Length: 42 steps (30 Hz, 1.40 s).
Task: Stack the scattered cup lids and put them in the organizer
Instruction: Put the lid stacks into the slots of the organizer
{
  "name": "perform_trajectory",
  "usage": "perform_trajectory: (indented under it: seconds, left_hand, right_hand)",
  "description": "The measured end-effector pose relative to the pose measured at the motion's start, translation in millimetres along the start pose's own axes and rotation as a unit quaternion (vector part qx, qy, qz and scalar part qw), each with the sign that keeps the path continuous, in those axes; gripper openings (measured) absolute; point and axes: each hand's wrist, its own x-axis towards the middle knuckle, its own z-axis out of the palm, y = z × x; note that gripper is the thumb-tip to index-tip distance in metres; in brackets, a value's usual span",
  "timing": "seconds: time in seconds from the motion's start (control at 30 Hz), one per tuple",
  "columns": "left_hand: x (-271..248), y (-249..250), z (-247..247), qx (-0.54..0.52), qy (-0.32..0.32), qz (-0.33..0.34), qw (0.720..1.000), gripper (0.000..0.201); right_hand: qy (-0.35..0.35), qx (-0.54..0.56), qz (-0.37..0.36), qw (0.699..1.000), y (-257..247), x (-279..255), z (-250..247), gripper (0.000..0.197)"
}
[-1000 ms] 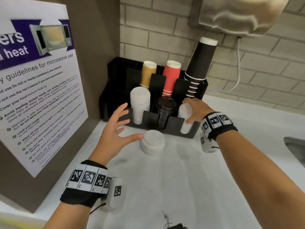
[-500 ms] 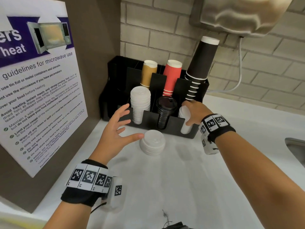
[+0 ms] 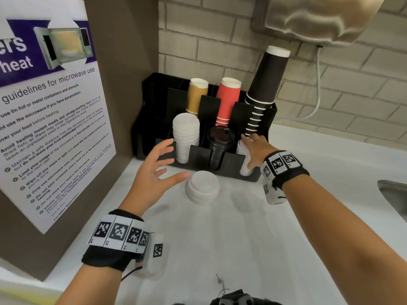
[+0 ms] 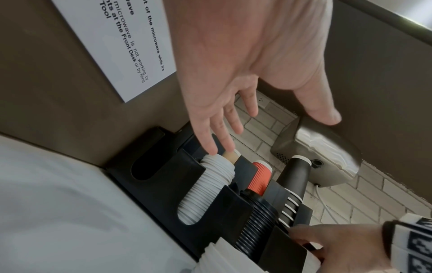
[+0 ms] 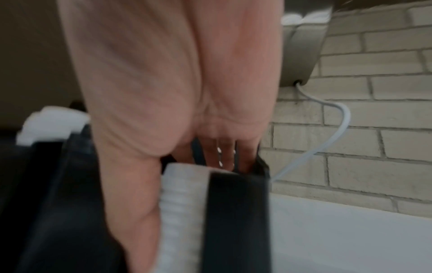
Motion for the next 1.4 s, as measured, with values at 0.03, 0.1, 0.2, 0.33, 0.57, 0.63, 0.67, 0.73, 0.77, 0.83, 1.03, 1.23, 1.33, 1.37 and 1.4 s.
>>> perform_trajectory:
  seconds: [0.03, 0.1, 0.2, 0.33, 0.57, 0.63, 0.67, 0.73, 0.77, 0.83, 1.03, 1.23, 1.33, 1.37, 1.4]
  left_hand:
    - [0.1, -0.2, -0.4, -0.001, 0.005, -0.002, 1.0, 0.07]
    - [0.4, -2.1, -1.7, 0.001, 0.013, -0.007, 1.0, 0.055]
    - [1.3, -6.5, -2.5, 0.013, 0.017, -0.011, 1.0, 0.039]
    - [1.5, -11.0, -1.0, 0.024, 0.019, -0.018, 0.999, 0.03]
    - [-3.1, -15.7, -2.5, 0.028, 0.019, -0.022, 0.999, 0.026]
    - [-3.7, -16.3, -2.9, 0.027, 0.018, -0.023, 0.999, 0.026]
    - [-3.9, -16.2, -2.7, 0.026, 0.017, -0.025, 0.999, 0.026]
    - [-4.7, -15.2, -1.4, 0.018, 0.014, -0.03, 0.999, 0.029]
    - [-5.1, -14.5, 0.0, 0.012, 0.012, -0.032, 0.999, 0.033]
    - [-6.1, -13.0, 4.6, 0.0, 0.002, -0.037, 0.999, 0.048]
    - [-9.6, -3.3, 28.9, -0.088, -0.077, -0.033, 0.993, 0.101]
    - [-9.1, 2.0, 32.3, -0.106, -0.103, -0.007, 0.989, 0.099]
    - [-10.1, 2.7, 33.0, -0.106, -0.13, 0.0, 0.986, 0.095]
    - [-10.4, 2.8, 33.7, -0.106, -0.136, 0.001, 0.985, 0.094]
    - [-10.7, 3.0, 34.2, -0.106, -0.139, 0.002, 0.985, 0.095]
  right_hand:
    - [0.052, 0.016, -0.004, 0.999, -1.1, -4.6, 0.3, 0.098]
    - [0.219, 0.09, -0.05, 0.97, -10.8, -14.5, 5.9, 0.075]
    - [0.254, 0.246, -0.18, 0.918, -42.6, -27.8, 17.9, 0.048]
    - [-0.009, 0.178, -0.209, 0.962, -83.3, -28.7, 42.2, 0.077]
    - [-0.08, 0.137, -0.147, 0.976, -103.2, -16.9, 59.5, 0.091]
    - [-0.077, 0.144, -0.143, 0.976, -104.6, -16.4, 61.6, 0.084]
    - [-0.07, 0.156, -0.141, 0.975, -104.0, -16.6, 61.4, 0.082]
    - [-0.046, 0.195, -0.137, 0.97, -99.0, -18.5, 56.8, 0.079]
    - [-0.029, 0.223, -0.138, 0.965, -95.2, -20.1, 52.4, 0.078]
    - [0.017, 0.295, -0.157, 0.942, -87.4, -26.9, 42.6, 0.075]
    - [0.039, 0.575, -0.225, 0.786, -88.4, -78.7, 27.0, 0.063]
    - [0.007, 0.689, -0.229, 0.687, -86.7, -103.5, 39.9, 0.07]
    - [-0.006, 0.703, -0.223, 0.676, -78.3, -107.0, 43.2, 0.072]
    - [-0.001, 0.705, -0.22, 0.675, -76.6, -107.9, 43.2, 0.071]
    - [0.003, 0.703, -0.218, 0.677, -75.7, -109.0, 43.0, 0.071]
